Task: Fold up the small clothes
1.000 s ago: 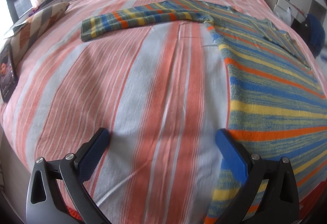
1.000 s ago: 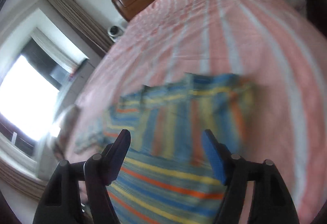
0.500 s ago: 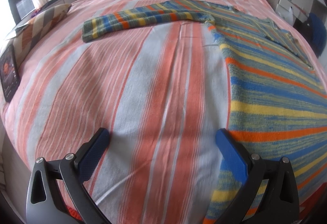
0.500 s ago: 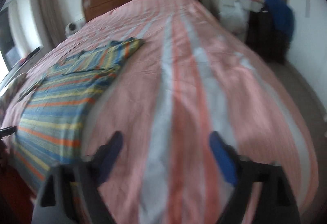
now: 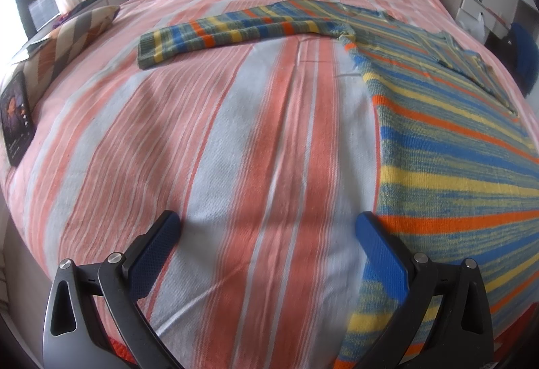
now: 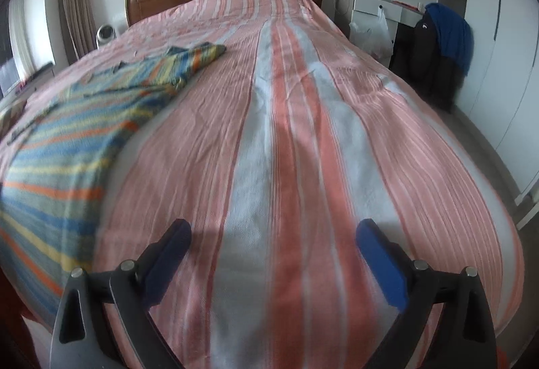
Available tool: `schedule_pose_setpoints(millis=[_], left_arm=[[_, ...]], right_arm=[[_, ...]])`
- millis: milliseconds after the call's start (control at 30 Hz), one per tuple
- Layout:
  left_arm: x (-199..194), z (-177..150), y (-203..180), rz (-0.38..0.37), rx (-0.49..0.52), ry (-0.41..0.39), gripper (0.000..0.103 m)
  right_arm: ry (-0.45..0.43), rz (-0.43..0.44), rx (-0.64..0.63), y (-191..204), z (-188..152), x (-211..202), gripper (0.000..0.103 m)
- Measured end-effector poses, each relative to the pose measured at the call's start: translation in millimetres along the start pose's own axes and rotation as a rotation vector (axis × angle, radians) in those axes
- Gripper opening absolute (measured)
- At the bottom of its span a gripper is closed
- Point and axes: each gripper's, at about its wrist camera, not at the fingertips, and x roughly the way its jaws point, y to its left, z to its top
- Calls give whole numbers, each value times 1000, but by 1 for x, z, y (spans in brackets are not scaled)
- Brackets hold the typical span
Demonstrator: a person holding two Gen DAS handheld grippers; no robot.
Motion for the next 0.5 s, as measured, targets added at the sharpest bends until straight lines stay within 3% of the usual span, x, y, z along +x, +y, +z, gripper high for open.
schedule_pose_setpoints(millis=[500], left_arm=[[0,0,0,2,-2,0,103]], right_arm=[[-2,-15,-1,4,-8,9,103]])
